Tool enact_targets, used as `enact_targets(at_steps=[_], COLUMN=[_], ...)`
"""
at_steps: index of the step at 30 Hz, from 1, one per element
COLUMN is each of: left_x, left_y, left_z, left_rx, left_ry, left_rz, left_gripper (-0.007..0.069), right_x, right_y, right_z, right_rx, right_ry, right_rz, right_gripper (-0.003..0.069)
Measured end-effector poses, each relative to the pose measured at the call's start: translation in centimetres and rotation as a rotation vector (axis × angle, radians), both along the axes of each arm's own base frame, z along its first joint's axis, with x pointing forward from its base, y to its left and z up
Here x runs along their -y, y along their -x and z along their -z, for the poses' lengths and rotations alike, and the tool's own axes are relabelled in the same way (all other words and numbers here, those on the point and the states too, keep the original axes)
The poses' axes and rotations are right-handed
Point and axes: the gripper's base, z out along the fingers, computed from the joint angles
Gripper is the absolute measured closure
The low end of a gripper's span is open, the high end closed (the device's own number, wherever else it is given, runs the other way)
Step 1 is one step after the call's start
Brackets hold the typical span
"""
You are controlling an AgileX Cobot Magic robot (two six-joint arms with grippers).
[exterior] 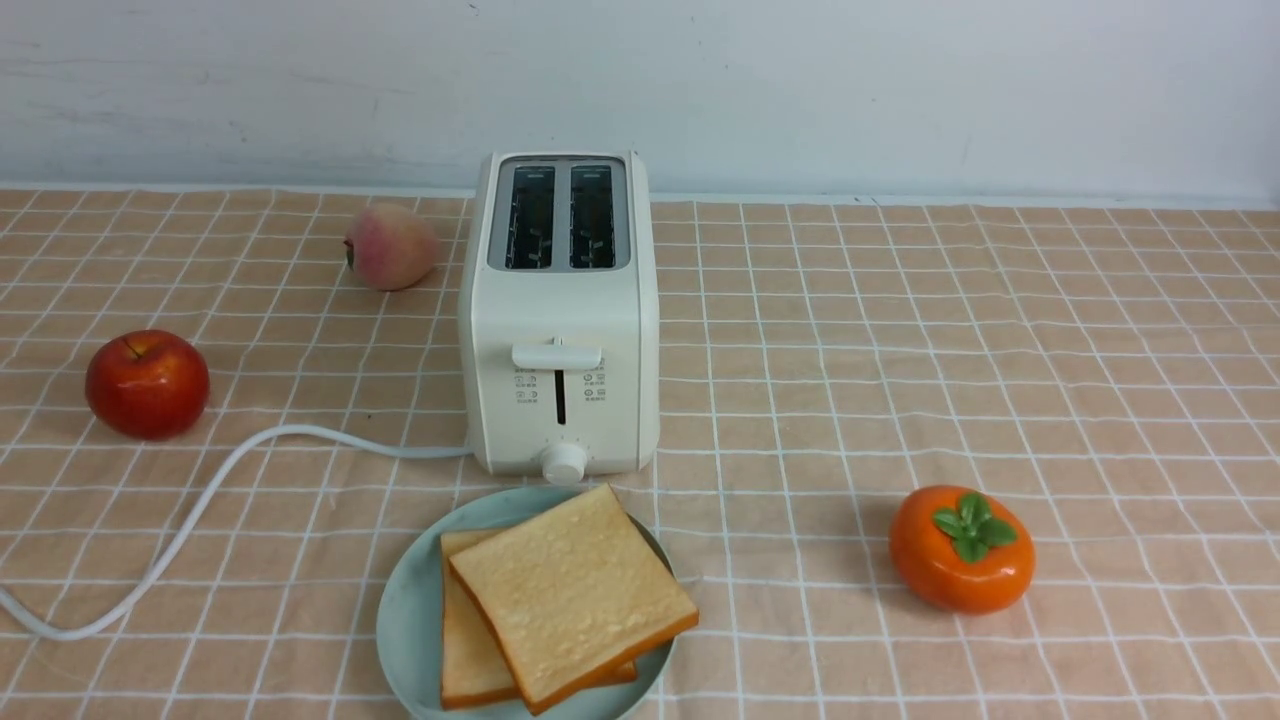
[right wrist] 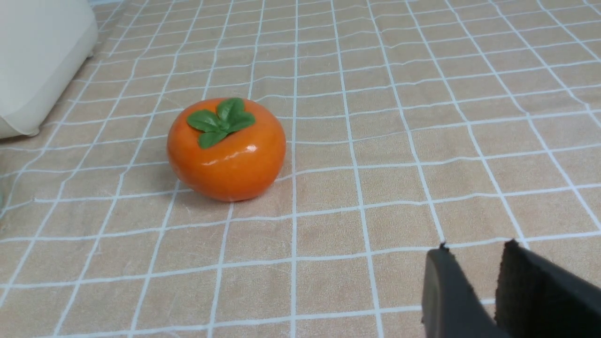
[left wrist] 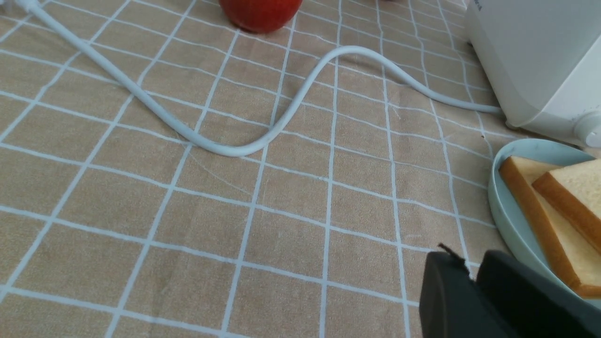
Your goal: Take toasted bread from bread machine on light coffee tablecloth place on plate.
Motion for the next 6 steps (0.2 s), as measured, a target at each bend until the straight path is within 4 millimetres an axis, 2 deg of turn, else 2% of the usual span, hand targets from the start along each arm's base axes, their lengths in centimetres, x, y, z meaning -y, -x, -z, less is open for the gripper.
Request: enact_targets(at_steps=[6], left_x=[0.0], left_y=[0.0], left_z=[0.0], left_rx=[0.0], left_ry=[0.0], left_rz=[0.0], left_gripper=[0.0524], right_x=[0.0], right_y=[0.0], right_z=[0.0], right_rx=[0.0], right_ry=[0.0], right_rz=[0.0], right_gripper=[0.0468])
